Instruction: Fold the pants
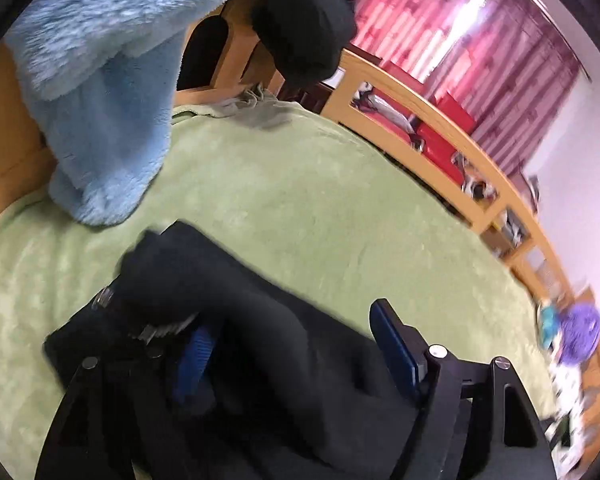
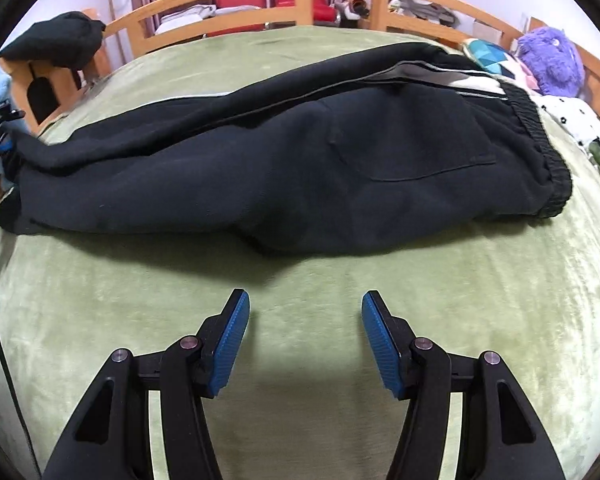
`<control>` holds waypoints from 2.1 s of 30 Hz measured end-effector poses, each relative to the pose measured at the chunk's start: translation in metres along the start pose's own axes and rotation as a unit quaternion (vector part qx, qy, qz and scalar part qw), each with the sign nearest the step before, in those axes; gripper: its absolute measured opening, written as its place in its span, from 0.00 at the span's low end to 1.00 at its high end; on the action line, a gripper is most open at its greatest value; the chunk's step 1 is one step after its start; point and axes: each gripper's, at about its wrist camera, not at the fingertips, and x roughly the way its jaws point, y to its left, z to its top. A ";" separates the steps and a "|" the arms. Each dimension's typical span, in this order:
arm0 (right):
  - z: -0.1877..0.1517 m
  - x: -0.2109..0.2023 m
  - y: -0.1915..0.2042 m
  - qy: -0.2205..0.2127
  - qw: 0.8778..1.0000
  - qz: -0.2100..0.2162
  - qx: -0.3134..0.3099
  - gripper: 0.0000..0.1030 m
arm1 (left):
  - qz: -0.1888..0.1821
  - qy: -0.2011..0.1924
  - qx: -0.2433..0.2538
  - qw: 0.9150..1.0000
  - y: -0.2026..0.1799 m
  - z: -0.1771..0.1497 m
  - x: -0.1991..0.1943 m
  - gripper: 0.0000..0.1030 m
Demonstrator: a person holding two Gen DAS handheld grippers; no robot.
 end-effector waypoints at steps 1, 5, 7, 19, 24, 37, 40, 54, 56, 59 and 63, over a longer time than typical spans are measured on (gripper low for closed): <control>0.000 -0.002 -0.005 -0.009 1.000 -0.004 0.006 0.57 | 0.005 0.006 0.011 1.000 0.004 -0.008 -0.005 0.72; 0.008 -0.006 -0.022 -0.037 0.999 -0.024 0.011 0.57 | 0.030 0.052 0.012 0.998 0.030 -0.052 -0.026 0.72; 0.012 -0.003 -0.025 -0.042 0.999 -0.035 -0.004 0.60 | 0.021 0.073 -0.002 0.997 0.043 -0.080 -0.033 0.72; 0.027 0.044 -0.029 -0.032 0.992 -0.084 -0.084 0.72 | -0.031 0.096 -0.075 0.992 0.040 -0.130 0.009 0.89; 0.030 0.040 -0.029 -0.060 0.989 -0.098 -0.093 0.73 | -0.054 0.098 -0.092 0.989 0.028 -0.126 0.020 0.89; 0.007 0.034 -0.137 -0.022 0.977 0.087 0.194 0.73 | -0.024 0.104 -0.086 0.991 0.031 -0.145 -0.005 0.82; 0.014 0.043 -0.144 -0.029 0.966 0.112 0.233 0.73 | -0.040 0.109 -0.099 0.988 0.040 -0.149 -0.006 0.82; 0.069 0.103 -0.131 -0.046 0.943 0.138 0.301 0.59 | -0.066 0.071 -0.145 0.985 0.031 -0.134 0.029 0.77; 0.073 0.107 -0.133 -0.045 0.943 0.121 0.306 0.25 | -0.041 0.063 -0.139 0.987 0.031 -0.134 0.032 0.47; 0.070 0.112 -0.141 -0.053 0.932 0.154 0.325 0.13 | -0.079 0.066 -0.152 0.983 0.042 -0.132 0.029 0.15; 0.072 0.082 -0.126 -0.098 0.948 0.105 0.286 0.11 | -0.081 0.045 -0.132 0.987 0.037 -0.128 -0.005 0.15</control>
